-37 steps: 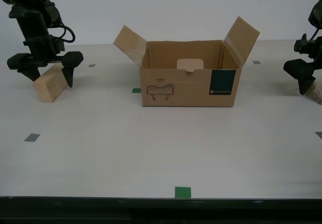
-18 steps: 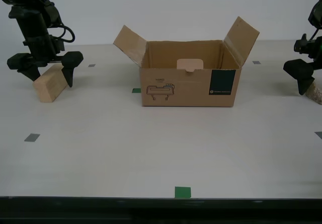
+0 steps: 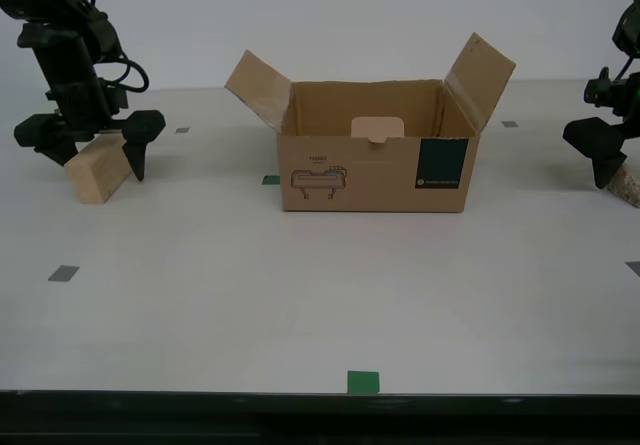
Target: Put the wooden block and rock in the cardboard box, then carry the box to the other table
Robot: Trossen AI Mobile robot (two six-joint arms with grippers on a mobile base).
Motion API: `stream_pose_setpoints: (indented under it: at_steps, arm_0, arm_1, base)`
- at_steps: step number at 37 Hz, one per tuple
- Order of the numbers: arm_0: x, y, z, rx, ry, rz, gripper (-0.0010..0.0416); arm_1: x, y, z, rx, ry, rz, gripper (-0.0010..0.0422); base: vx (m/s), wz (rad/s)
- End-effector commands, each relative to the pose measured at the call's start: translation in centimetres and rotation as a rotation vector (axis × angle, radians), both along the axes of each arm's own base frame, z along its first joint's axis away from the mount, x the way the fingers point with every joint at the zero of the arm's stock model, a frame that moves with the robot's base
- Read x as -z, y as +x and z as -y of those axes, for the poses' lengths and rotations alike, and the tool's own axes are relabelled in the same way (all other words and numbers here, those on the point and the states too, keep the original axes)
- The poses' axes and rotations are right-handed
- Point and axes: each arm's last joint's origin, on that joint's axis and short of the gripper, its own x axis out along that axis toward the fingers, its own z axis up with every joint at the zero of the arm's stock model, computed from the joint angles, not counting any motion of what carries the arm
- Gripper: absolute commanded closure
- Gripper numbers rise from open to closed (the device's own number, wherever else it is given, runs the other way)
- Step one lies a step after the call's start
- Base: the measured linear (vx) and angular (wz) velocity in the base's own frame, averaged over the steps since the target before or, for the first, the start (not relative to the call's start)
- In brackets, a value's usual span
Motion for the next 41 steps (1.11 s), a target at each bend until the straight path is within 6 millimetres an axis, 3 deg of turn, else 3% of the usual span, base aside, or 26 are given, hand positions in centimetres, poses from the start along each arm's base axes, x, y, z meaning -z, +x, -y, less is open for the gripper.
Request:
stream_pose_setpoints:
  at_steps: [1,18,41]
  arm_0:
    - [0.0,0.0,0.01,-0.001,-0.003,-0.002,0.0051]
    - [0.0,0.04,-0.01,-0.002,-0.003,0.003,0.0053]
    - [0.05,0.05,0.02,-0.009,-0.006,0.008,0.0092]
  arm_1:
    - [0.37,-0.27,-0.03,0.001,0.002,-0.005,0.0014]
    - [0.44,-0.26,-0.03,0.001,0.001,0.001,0.0014]
    - [0.44,-0.23,0.0,0.003,0.001,0.004,0.0014]
  base:
    - [0.0,0.0]
    - [0.0,0.0]
    - [0.0,0.0]
